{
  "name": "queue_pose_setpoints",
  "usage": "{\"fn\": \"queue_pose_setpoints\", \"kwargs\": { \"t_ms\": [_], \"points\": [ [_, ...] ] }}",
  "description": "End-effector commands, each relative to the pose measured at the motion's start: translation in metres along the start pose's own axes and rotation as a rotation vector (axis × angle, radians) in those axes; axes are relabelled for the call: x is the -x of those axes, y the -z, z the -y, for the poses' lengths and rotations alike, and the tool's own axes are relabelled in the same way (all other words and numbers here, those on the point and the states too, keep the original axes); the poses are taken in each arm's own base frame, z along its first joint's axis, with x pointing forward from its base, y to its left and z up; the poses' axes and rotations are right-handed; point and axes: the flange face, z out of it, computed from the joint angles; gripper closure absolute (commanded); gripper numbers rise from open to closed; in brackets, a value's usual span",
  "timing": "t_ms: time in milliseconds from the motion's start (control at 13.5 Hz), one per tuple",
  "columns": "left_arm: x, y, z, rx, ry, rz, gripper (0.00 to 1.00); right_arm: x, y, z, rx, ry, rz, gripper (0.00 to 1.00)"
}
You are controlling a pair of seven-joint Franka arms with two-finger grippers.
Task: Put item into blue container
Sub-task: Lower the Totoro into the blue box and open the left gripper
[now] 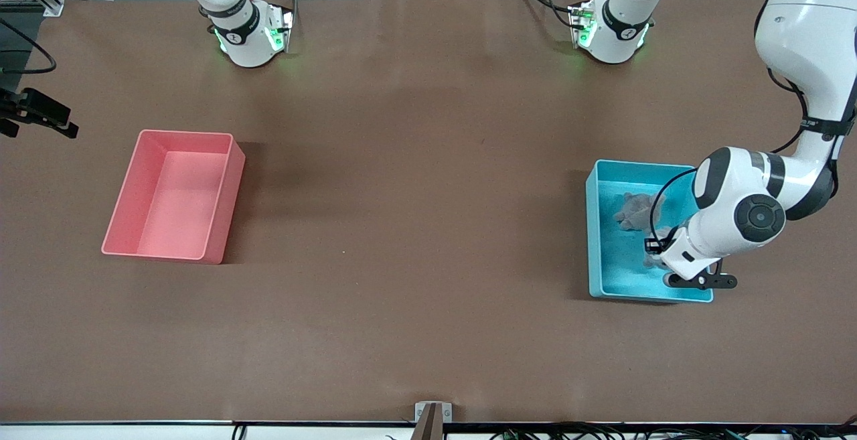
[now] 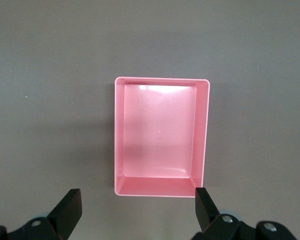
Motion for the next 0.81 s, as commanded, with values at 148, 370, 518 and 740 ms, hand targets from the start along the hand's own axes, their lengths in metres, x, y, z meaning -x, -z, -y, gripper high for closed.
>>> {"fn": "queue_pose_setpoints", "kwargs": {
  "t_ms": [148, 370, 518, 740],
  "points": [
    [-0.002, 0.002, -0.001, -0.005, -0.011, -0.026, 0.11, 0.011, 0.003, 0.002, -0.017, 0.01, 0.001, 0.0],
    [0.0, 0.012, 0.003, -0.016, -0.009, -0.024, 0.0, 0.011, 0.002, 0.002, -0.02, 0.01, 0.004, 0.0],
    [0.005, 0.029, 0.008, -0.039, -0.012, -0.002, 0.0, 0.011, 0.002, 0.003, -0.023, 0.011, 0.003, 0.0],
    [0.017, 0.075, 0.017, -0.073, 0.012, 0.019, 0.0, 0.01, 0.001, 0.003, -0.023, 0.01, 0.006, 0.0]
  ]
}}
